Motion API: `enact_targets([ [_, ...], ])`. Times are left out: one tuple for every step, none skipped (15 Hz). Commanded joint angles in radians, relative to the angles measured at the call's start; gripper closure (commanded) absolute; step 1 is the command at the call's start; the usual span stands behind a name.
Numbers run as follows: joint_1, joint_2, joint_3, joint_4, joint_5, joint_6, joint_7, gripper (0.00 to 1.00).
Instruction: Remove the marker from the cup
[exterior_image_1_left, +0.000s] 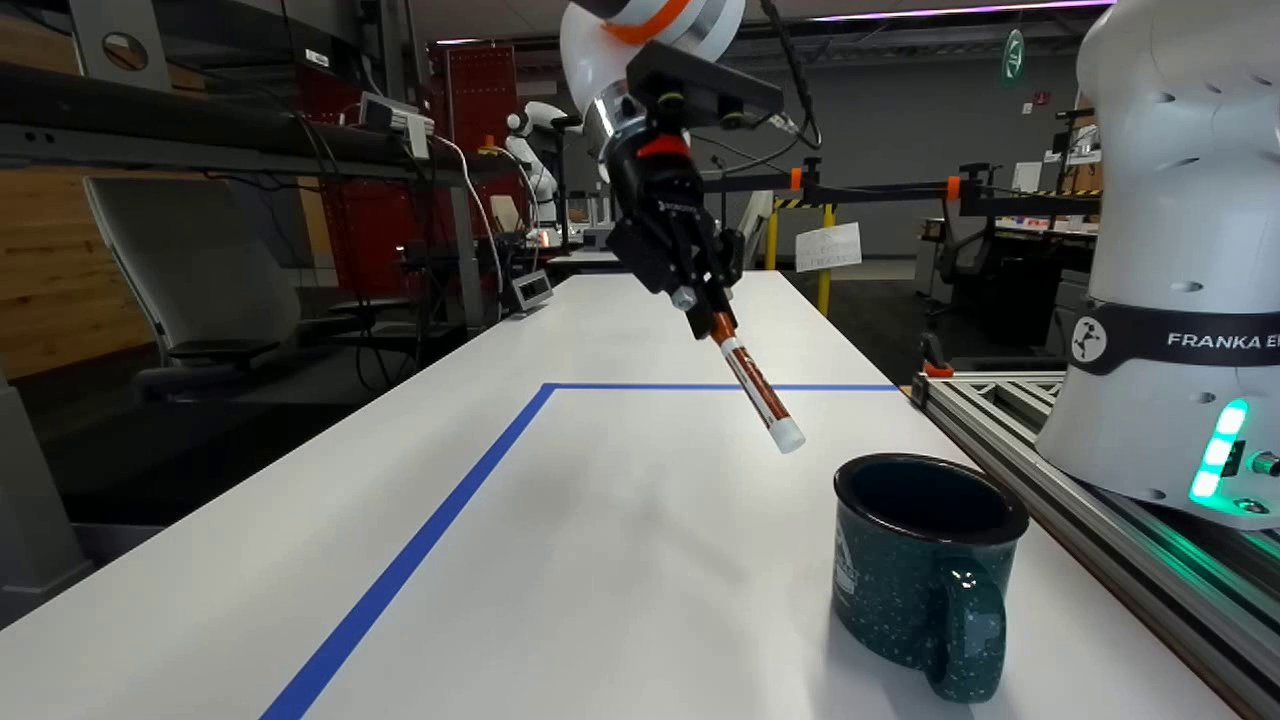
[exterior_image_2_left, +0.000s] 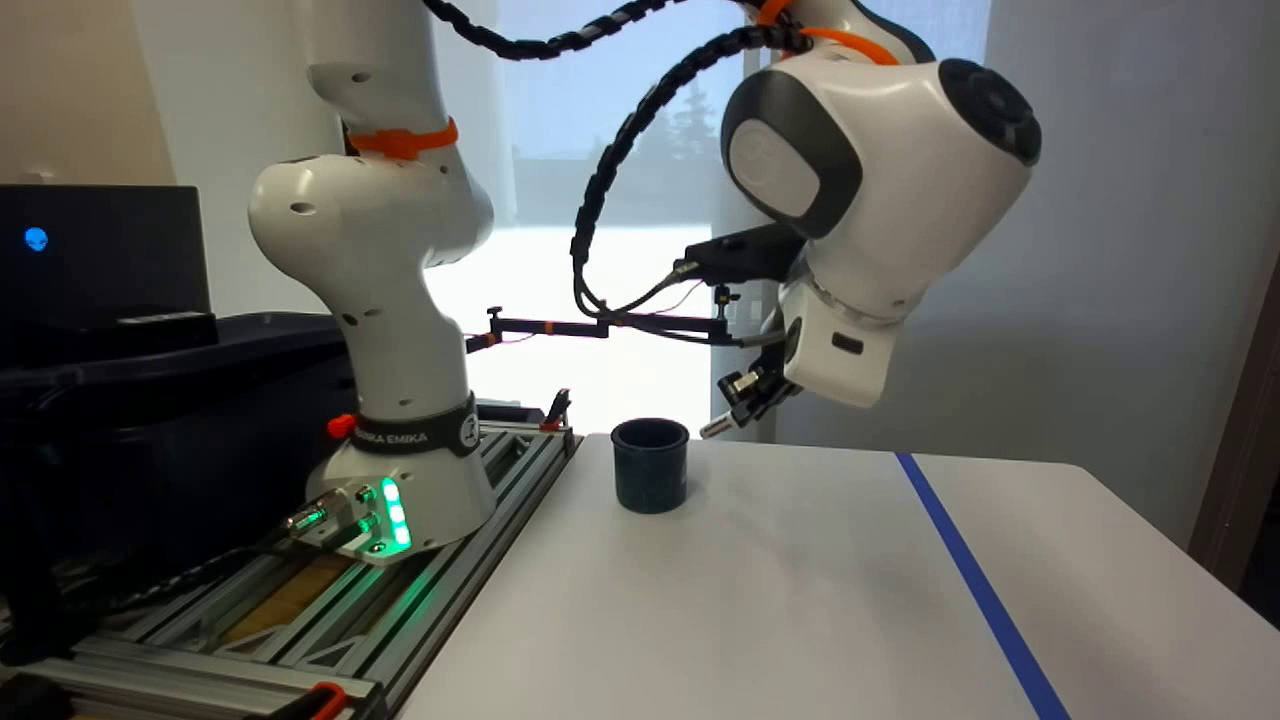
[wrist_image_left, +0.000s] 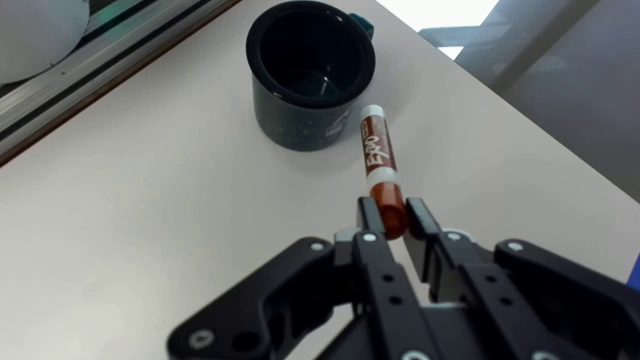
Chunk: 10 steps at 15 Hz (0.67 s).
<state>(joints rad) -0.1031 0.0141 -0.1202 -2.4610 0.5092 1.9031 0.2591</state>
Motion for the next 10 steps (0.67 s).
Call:
enact_targets([
  [-0.021,0.137,-0.013,0.069,0.046,-0.014,0.016,0.95],
  [-0.025,0.166,-0.015,0.082,0.050,-0.007,0.019,0.95],
  [-0.028,0.198,-0.017,0.094,0.052,0.007,0.021,0.95],
  [-0.031,0.229,-0.019,0.111,0.052,0.015,0.028,0.95],
  [-0.032,0.256,-0.020,0.125,0.047,0.025,0.036,0.95],
  [-0.033,0.286,-0.021,0.139,0.045,0.037,0.045,0.95],
  [-0.033,0.311,-0.022,0.150,0.045,0.053,0.054,0.95],
  [-0.034,0.339,-0.024,0.161,0.042,0.065,0.065,0.95],
  [-0.034,0.362,-0.024,0.172,0.040,0.081,0.073,0.95],
  [-0.033,0.387,-0.025,0.182,0.039,0.098,0.082,0.95],
])
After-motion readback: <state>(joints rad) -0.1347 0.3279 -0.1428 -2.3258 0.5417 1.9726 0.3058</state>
